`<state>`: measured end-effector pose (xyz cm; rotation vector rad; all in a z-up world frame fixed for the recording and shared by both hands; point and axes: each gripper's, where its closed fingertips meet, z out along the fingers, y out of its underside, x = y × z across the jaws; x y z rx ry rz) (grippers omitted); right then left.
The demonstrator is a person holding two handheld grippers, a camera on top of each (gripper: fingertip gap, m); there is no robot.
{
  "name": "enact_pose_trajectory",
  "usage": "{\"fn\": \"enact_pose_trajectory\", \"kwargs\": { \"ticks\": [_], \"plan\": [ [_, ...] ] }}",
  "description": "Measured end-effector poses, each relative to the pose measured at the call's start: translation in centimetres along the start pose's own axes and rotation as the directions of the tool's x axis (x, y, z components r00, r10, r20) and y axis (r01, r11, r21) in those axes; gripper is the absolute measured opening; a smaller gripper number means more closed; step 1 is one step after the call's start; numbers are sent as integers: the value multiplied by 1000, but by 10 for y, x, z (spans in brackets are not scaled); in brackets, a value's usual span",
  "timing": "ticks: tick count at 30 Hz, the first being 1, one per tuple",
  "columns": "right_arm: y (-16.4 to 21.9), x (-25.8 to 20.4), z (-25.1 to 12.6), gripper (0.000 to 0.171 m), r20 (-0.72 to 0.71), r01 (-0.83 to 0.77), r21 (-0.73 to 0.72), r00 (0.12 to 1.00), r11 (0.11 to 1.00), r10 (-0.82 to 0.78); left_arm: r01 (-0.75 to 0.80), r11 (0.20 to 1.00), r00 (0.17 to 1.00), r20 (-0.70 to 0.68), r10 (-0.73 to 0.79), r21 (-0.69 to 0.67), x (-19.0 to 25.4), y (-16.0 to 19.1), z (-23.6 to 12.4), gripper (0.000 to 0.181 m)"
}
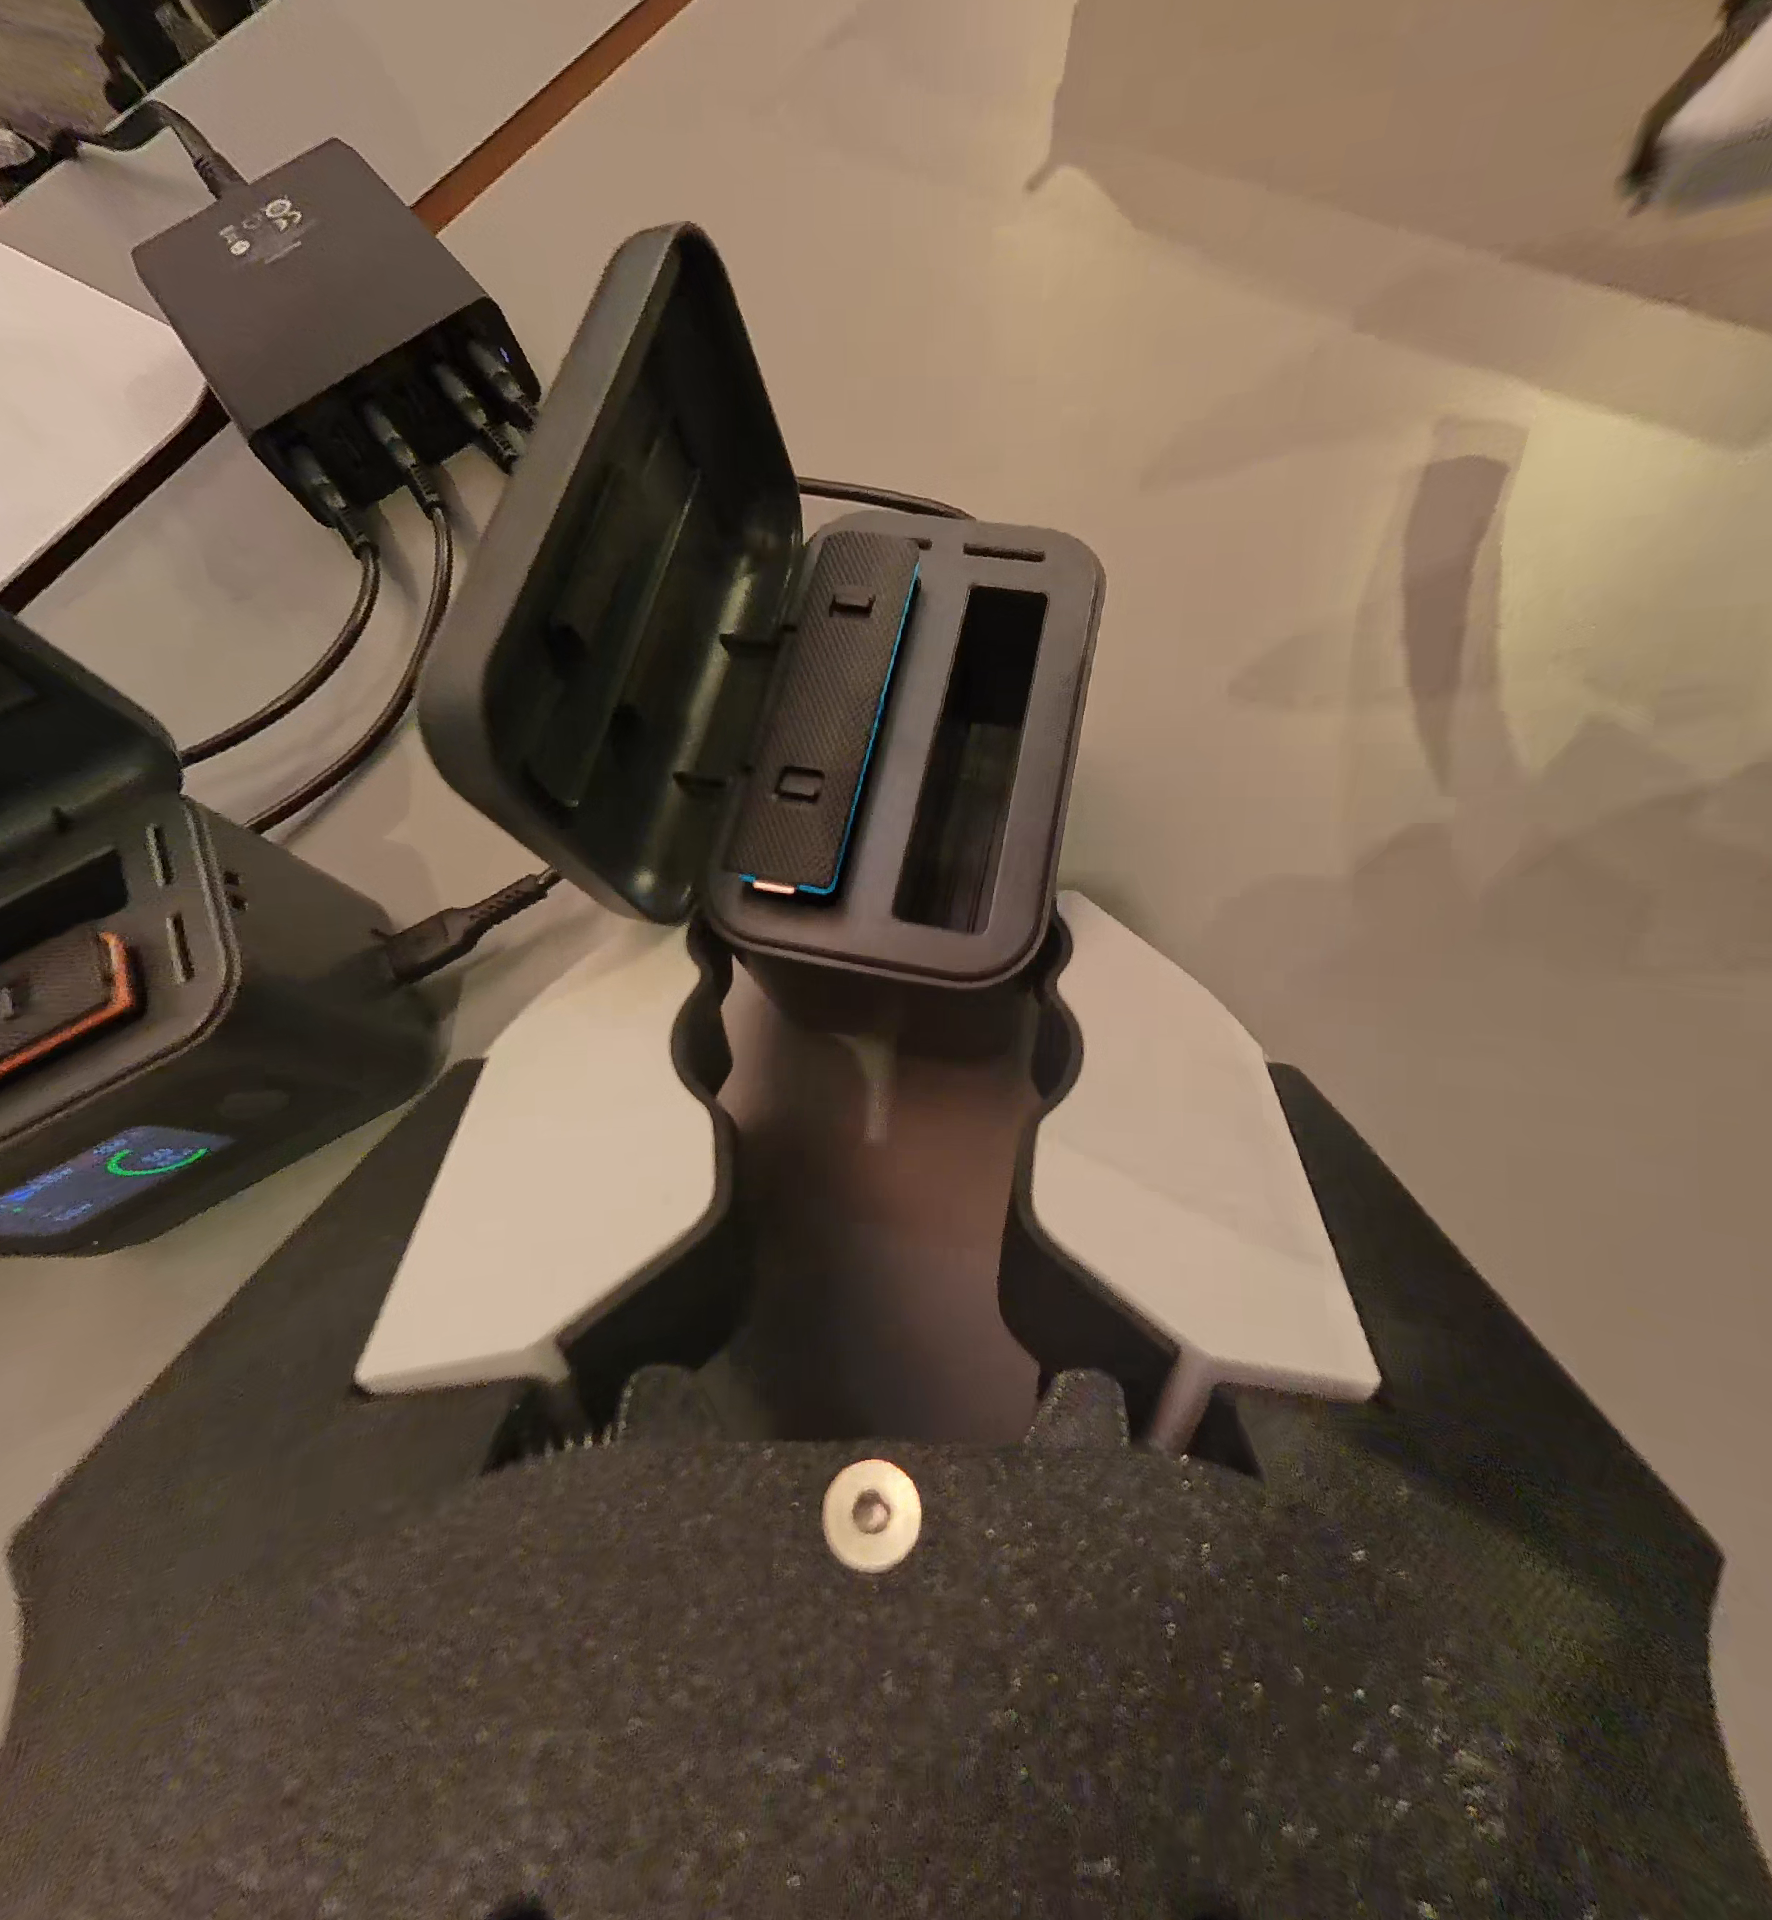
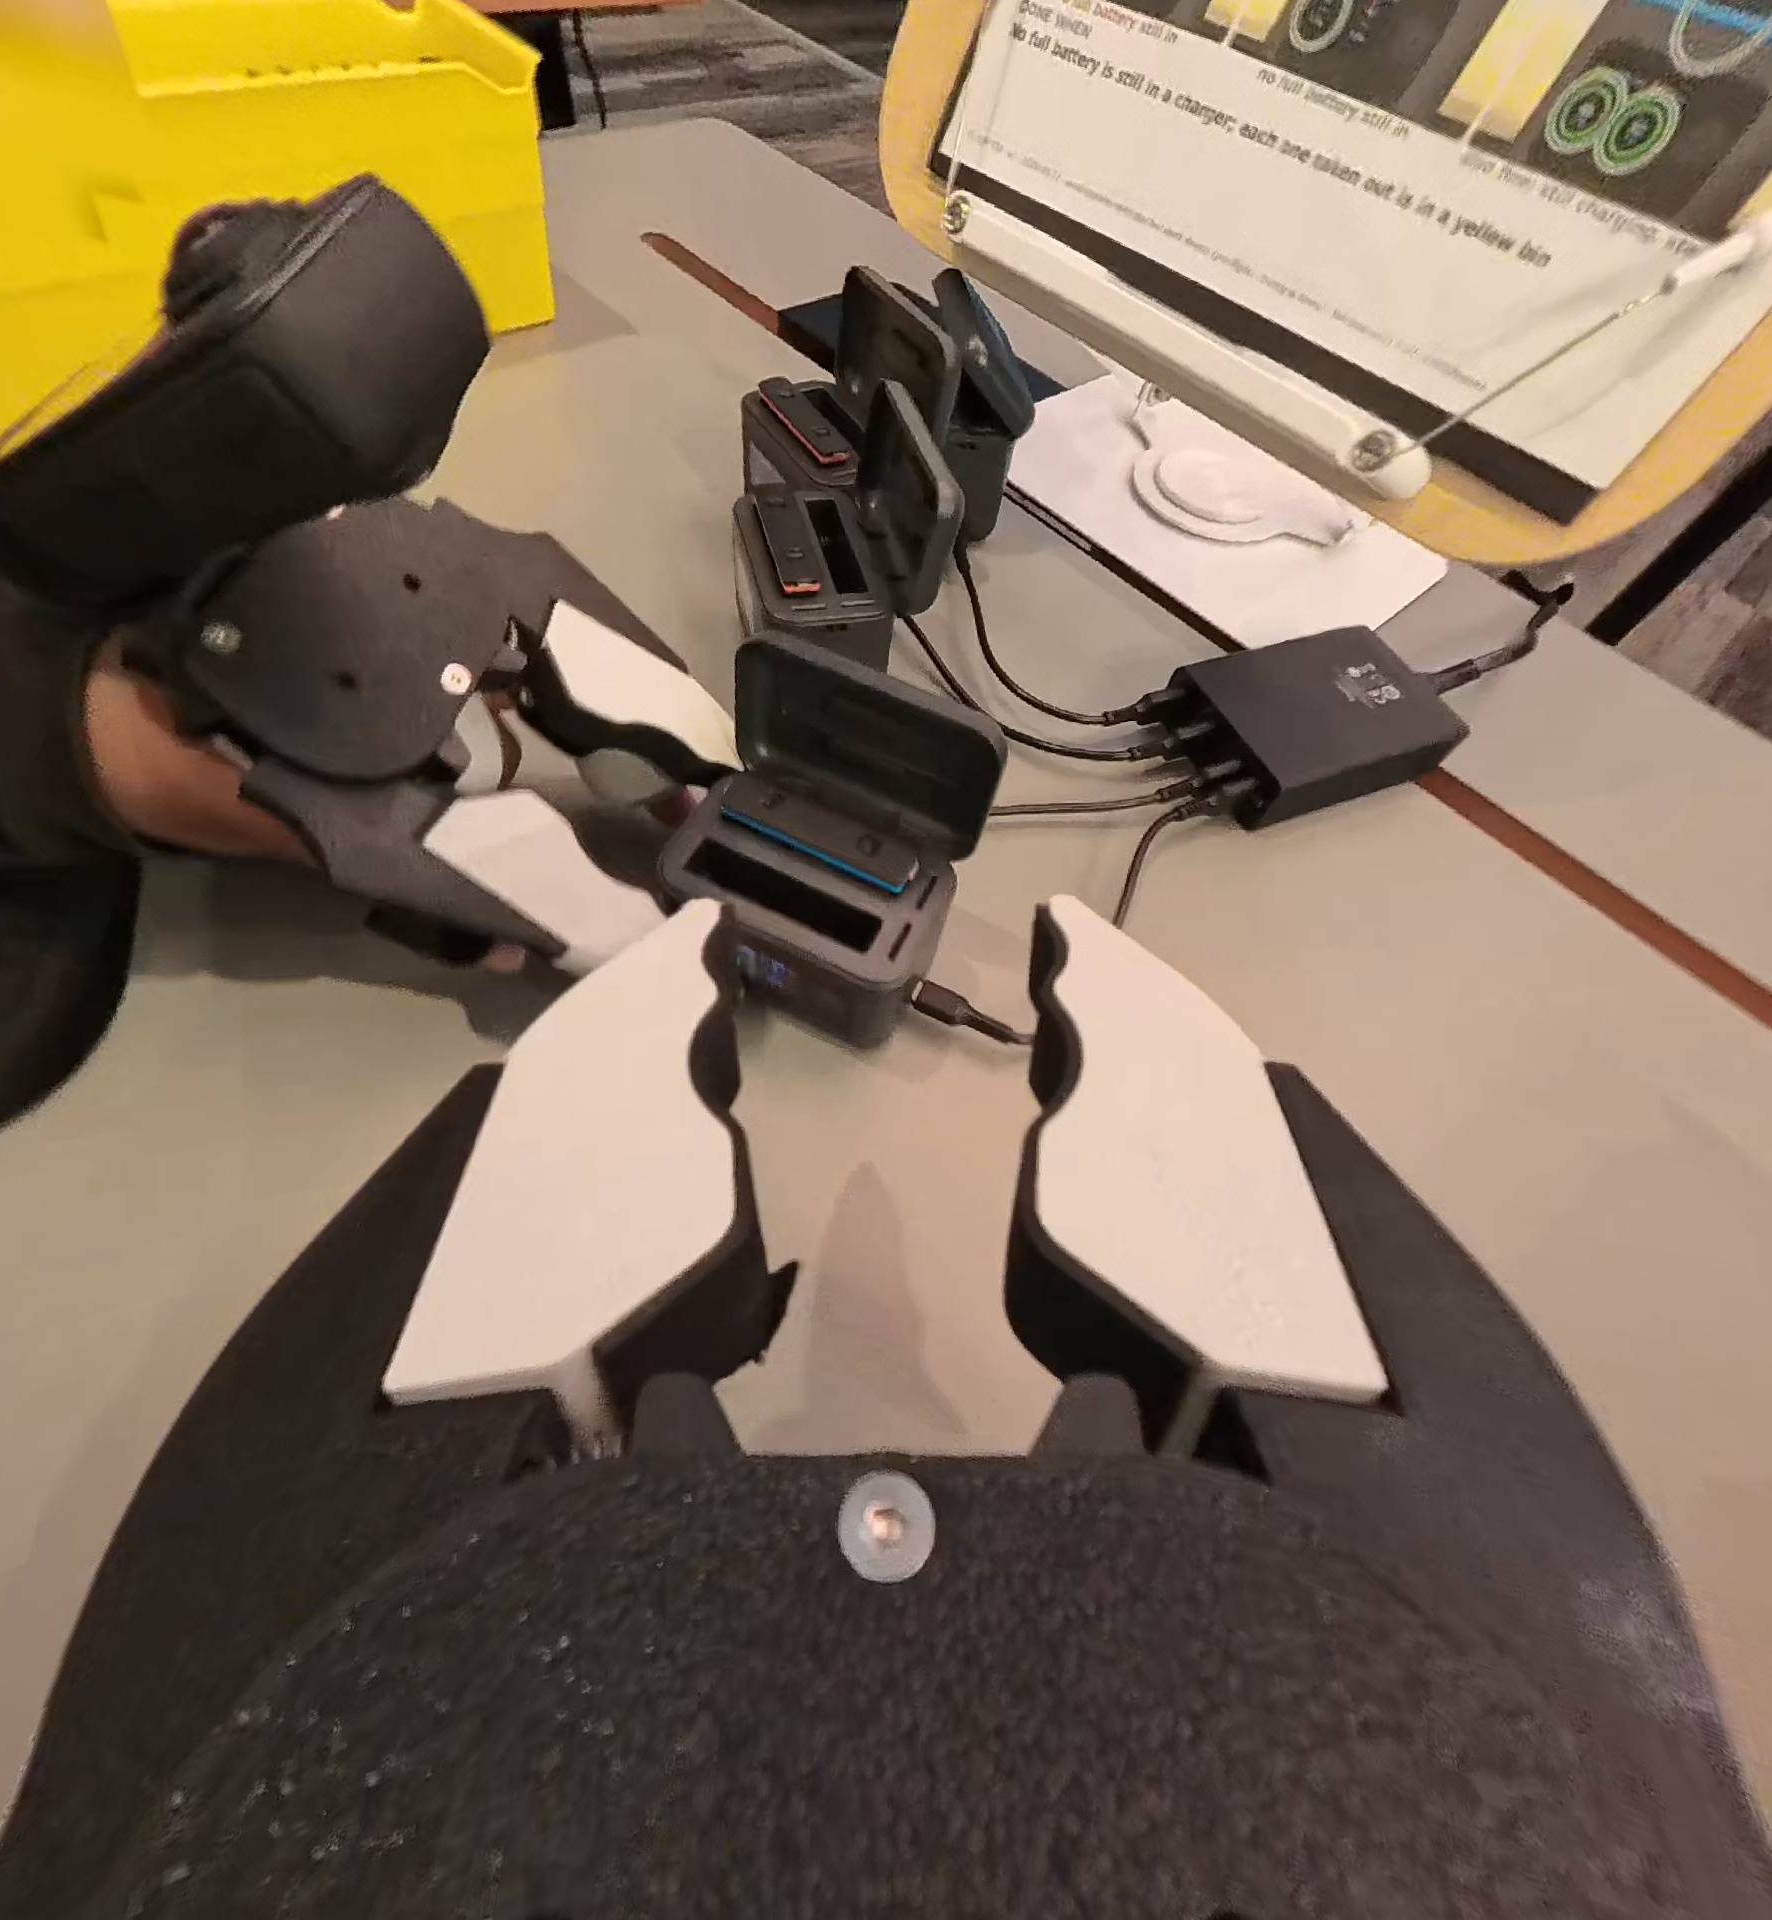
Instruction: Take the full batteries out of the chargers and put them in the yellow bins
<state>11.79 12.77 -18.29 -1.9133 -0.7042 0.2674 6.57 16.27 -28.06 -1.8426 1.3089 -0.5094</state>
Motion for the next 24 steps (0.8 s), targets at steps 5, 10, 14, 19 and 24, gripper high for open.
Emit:
{"fn": "enact_pose_trajectory", "kwargs": {
  "ticks": [5,10,14,19,24],
  "plan": [
    [0,-10,33,67,-95,-140,0,986,990,139,-16,1000,999,35,16,-2,2,0,-1,56],
    [8,-16,58,71,-167,-189,-23,969,982,183,-15,1000,999,45,15,-4,4,-1,-1,56],
    [16,-17,70,73,-206,-217,-48,957,975,203,-8,1000,999,44,8,-5,4,0,-1,56],
    [20,-15,76,71,-241,-227,-55,948,972,207,-1,1000,999,44,2,-6,4,0,-1,56],
    [21,-15,80,65,-255,-235,-65,944,970,212,2,1000,999,43,-2,-7,3,0,-1,56]
  ]
}}
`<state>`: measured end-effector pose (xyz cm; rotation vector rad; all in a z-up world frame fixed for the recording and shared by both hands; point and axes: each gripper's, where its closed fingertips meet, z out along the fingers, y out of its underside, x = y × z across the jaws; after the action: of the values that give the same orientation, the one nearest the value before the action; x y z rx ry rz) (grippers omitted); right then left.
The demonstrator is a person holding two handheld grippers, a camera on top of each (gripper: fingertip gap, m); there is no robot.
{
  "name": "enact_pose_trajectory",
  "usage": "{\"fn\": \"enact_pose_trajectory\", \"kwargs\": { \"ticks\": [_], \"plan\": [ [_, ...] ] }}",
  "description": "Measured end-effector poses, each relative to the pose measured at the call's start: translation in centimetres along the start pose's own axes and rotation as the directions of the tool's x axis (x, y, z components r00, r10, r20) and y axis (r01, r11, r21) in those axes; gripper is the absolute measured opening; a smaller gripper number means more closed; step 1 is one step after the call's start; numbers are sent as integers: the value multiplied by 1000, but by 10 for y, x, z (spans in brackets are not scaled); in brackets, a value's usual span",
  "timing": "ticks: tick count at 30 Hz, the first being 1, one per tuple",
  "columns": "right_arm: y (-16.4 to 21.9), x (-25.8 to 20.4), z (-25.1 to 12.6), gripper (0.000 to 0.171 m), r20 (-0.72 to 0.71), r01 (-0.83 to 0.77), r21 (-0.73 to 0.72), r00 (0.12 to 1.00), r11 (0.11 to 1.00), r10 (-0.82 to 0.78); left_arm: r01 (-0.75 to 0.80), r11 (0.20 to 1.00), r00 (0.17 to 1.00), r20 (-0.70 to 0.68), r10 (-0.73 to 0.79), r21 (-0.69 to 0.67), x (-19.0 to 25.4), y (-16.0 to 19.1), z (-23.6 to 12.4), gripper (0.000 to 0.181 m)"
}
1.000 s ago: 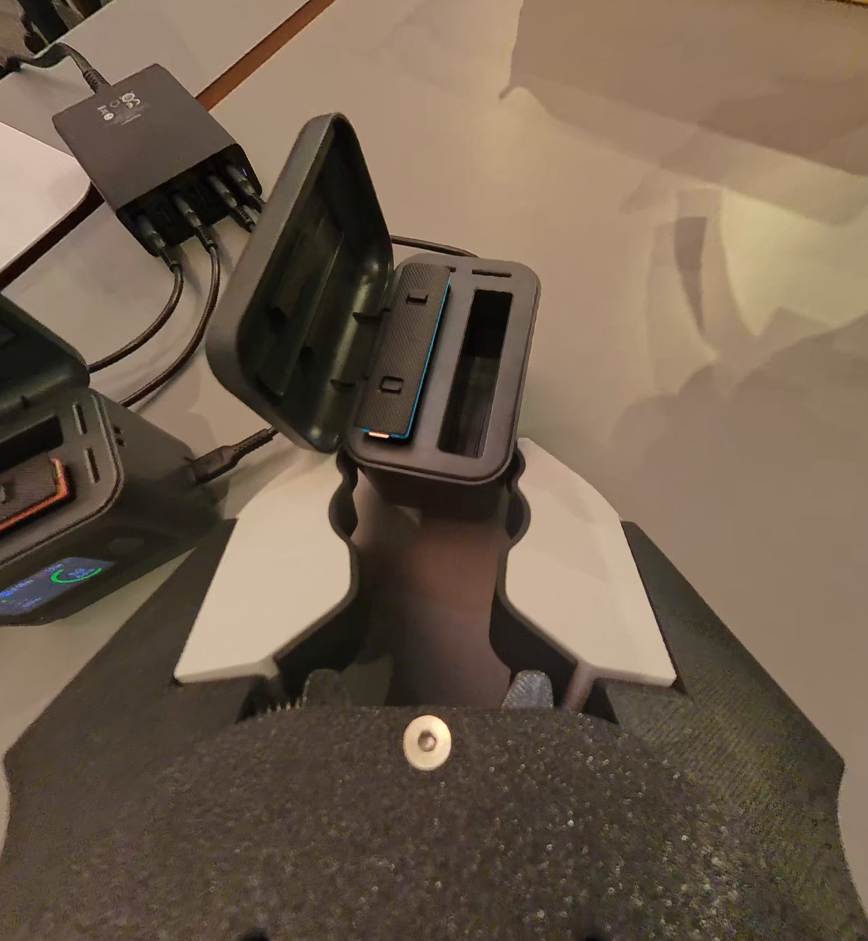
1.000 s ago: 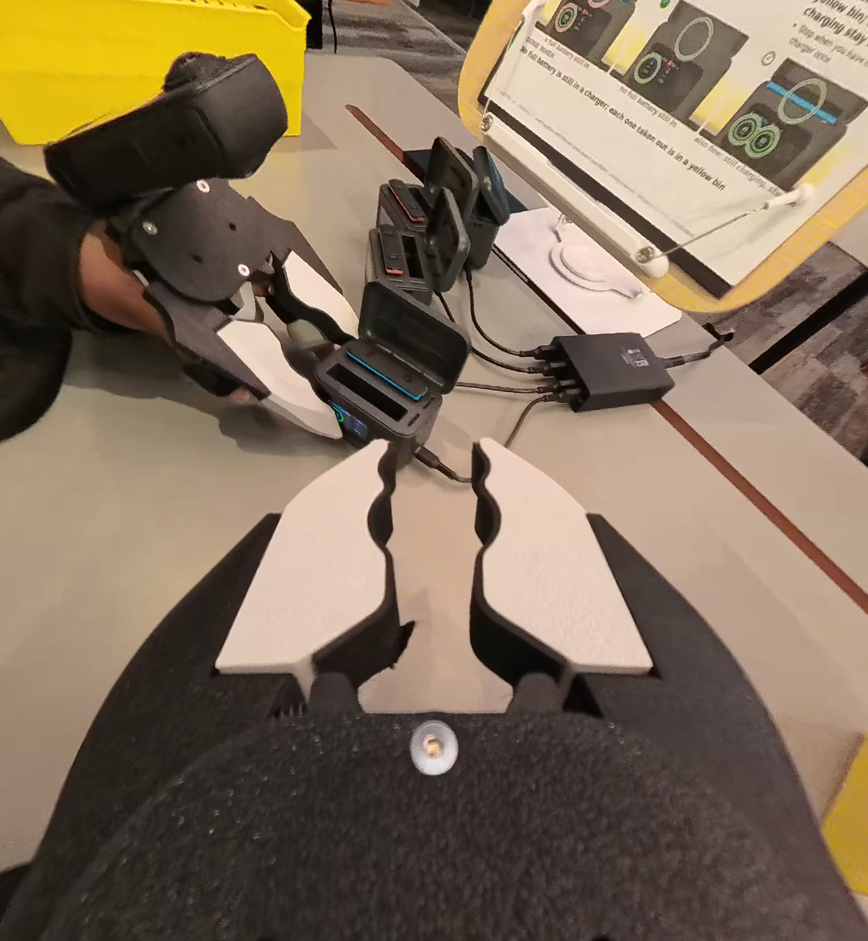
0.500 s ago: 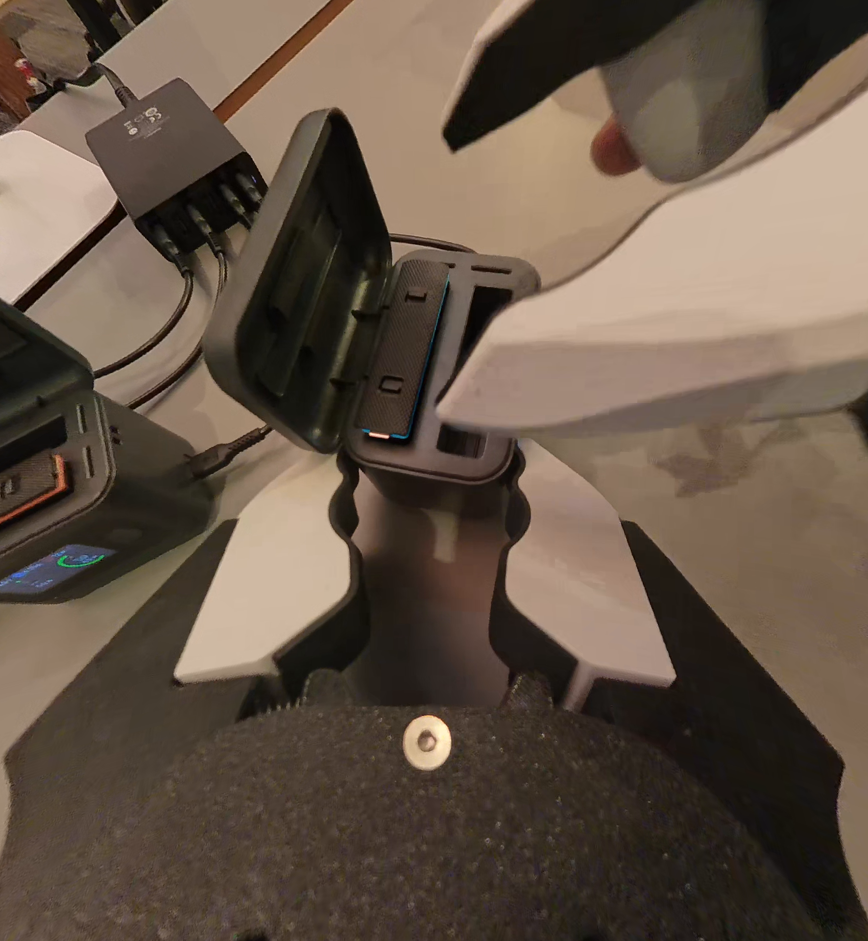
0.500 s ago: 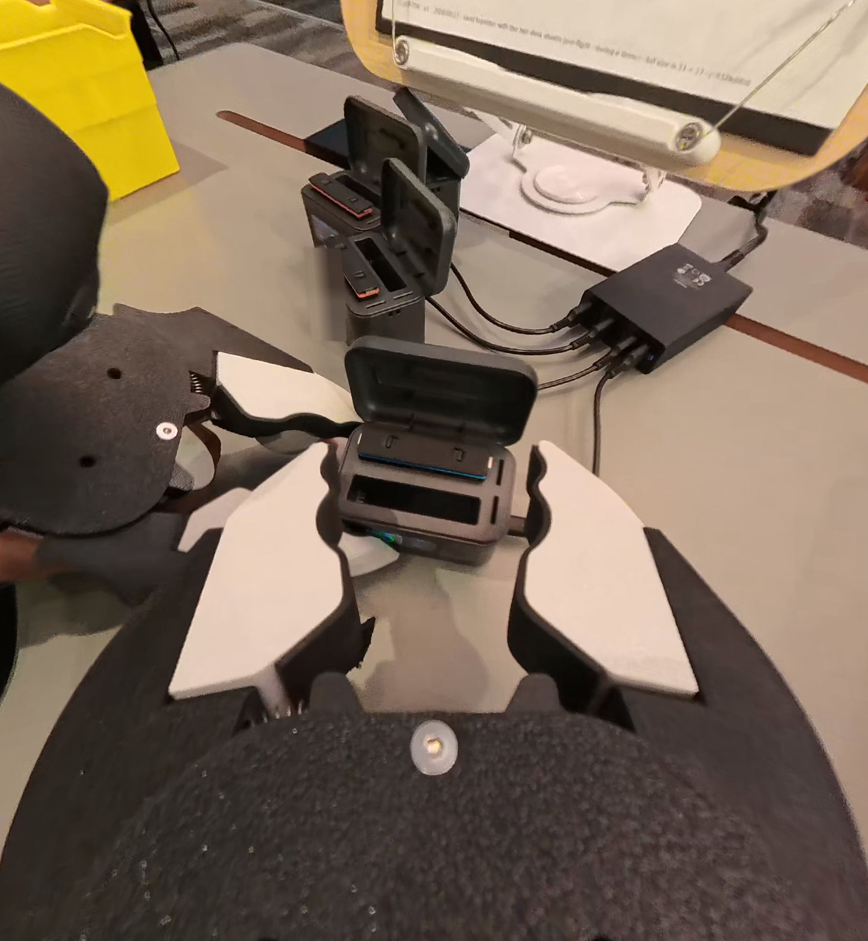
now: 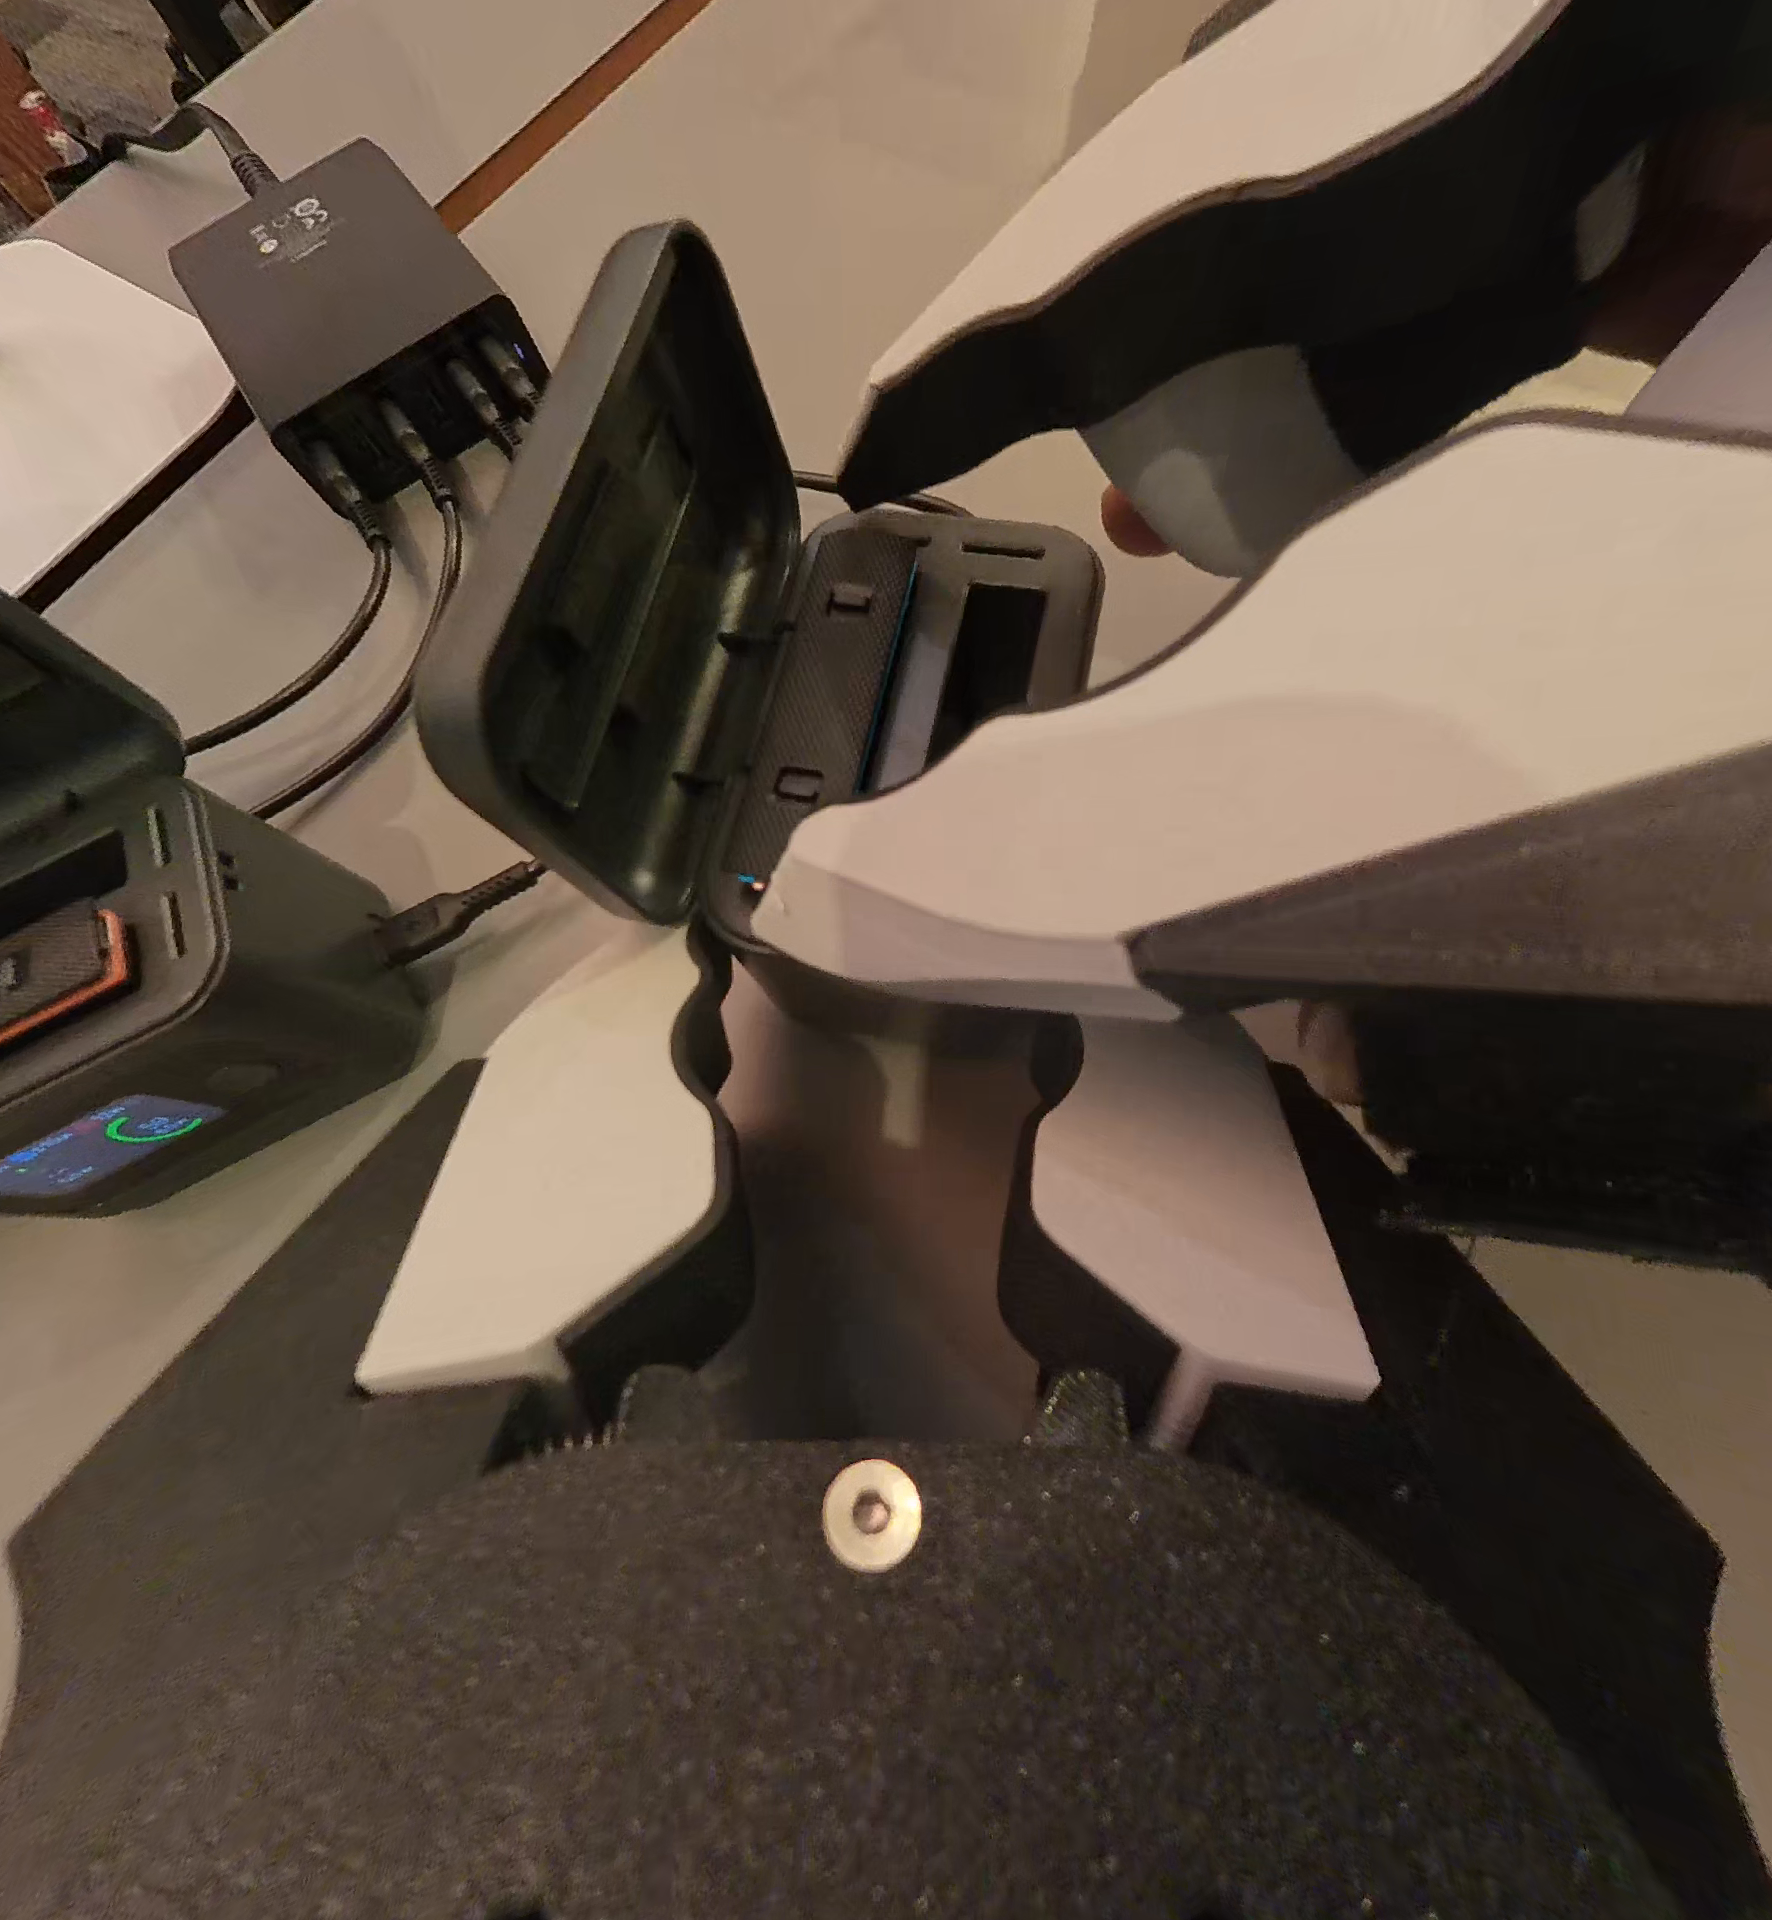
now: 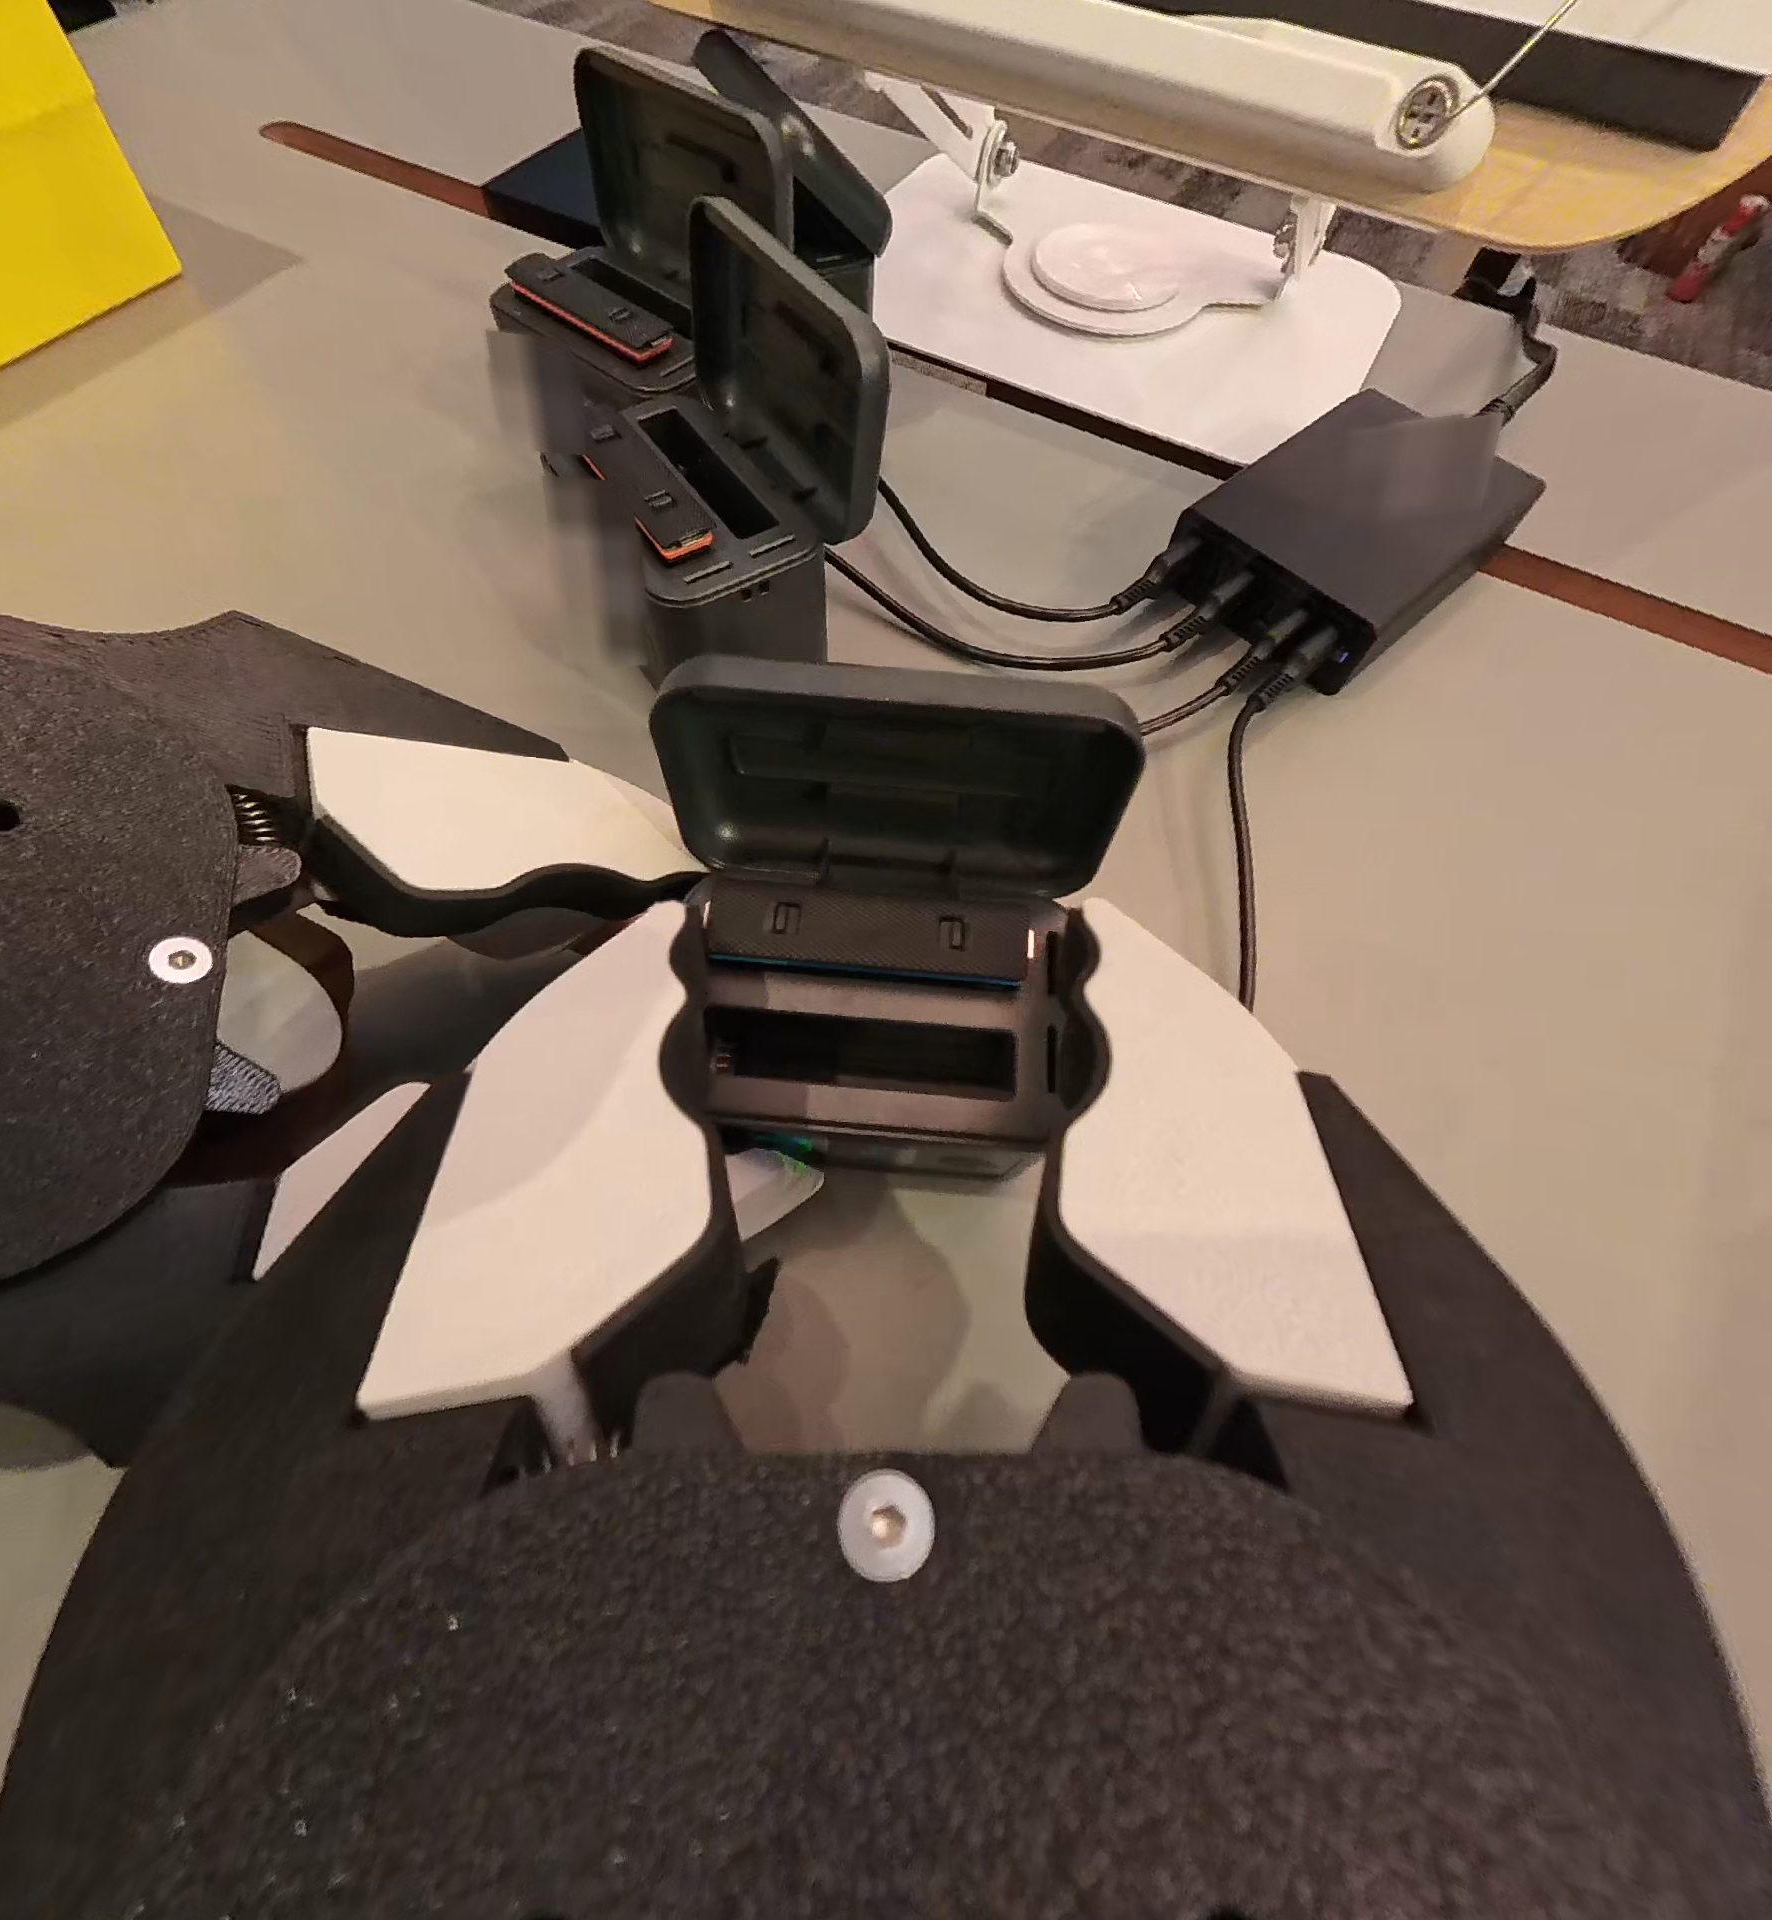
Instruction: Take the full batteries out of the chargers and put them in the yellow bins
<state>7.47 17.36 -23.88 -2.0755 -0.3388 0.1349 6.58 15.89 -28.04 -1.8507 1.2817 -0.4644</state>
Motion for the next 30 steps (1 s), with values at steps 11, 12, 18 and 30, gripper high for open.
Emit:
{"fn": "enact_pose_trajectory", "kwargs": {
  "ticks": [11,12,18,30],
  "plan": [
    [1,-3,1,59,17,-26,3,1000,1000,26,0,1000,1000,1,0,0,0,0,0,56],
    [1,-3,1,59,16,-27,3,1000,1000,27,0,1000,1000,0,0,-1,0,1,0,56],
    [0,-4,1,59,16,-24,8,1000,1000,24,1,1000,1000,-1,-1,-1,0,1,-1,56],
    [0,-4,0,58,15,-33,6,999,999,33,8,1000,1000,-19,-8,10,1,1,-1,56]
  ]
}}
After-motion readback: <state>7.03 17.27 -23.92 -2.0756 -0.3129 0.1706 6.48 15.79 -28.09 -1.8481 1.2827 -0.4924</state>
